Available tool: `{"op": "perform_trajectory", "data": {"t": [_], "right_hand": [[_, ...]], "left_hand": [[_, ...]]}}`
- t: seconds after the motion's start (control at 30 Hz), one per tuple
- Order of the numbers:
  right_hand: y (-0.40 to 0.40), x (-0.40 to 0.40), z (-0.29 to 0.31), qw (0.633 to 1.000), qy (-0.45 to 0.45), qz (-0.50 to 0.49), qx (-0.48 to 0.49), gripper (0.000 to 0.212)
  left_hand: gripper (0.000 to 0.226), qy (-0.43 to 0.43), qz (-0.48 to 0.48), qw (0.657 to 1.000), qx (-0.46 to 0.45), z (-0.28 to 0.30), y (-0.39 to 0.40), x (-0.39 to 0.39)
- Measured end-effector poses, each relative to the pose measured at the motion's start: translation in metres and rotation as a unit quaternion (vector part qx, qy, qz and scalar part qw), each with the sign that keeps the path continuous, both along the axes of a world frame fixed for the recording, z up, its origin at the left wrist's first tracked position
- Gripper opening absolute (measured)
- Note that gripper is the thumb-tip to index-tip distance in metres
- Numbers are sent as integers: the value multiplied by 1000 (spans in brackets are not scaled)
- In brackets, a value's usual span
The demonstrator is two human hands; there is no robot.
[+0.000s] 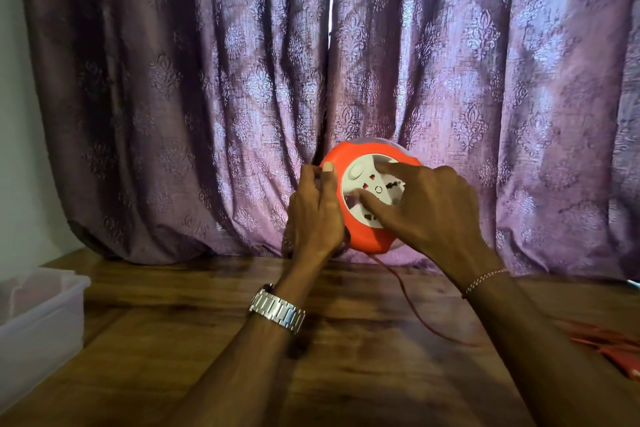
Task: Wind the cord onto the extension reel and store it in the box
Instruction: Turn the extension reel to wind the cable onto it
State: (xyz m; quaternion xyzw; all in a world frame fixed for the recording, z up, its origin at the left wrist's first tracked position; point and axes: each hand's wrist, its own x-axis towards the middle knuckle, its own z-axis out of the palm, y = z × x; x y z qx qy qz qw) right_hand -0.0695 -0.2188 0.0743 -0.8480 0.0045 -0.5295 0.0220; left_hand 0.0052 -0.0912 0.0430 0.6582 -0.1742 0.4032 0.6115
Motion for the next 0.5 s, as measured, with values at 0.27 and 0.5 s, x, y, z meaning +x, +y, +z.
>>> {"op": "perform_trajectory", "data": {"t": [0.27, 0.5], "right_hand": [[-10, -6, 12, 975, 93, 153, -133, 39], [-3, -9, 11, 970, 159, 87, -160, 56]], "left_hand": [[43, -7, -6, 1000, -10, 1, 4, 3], [34, -8, -13, 1000, -8, 0, 2, 1]]}}
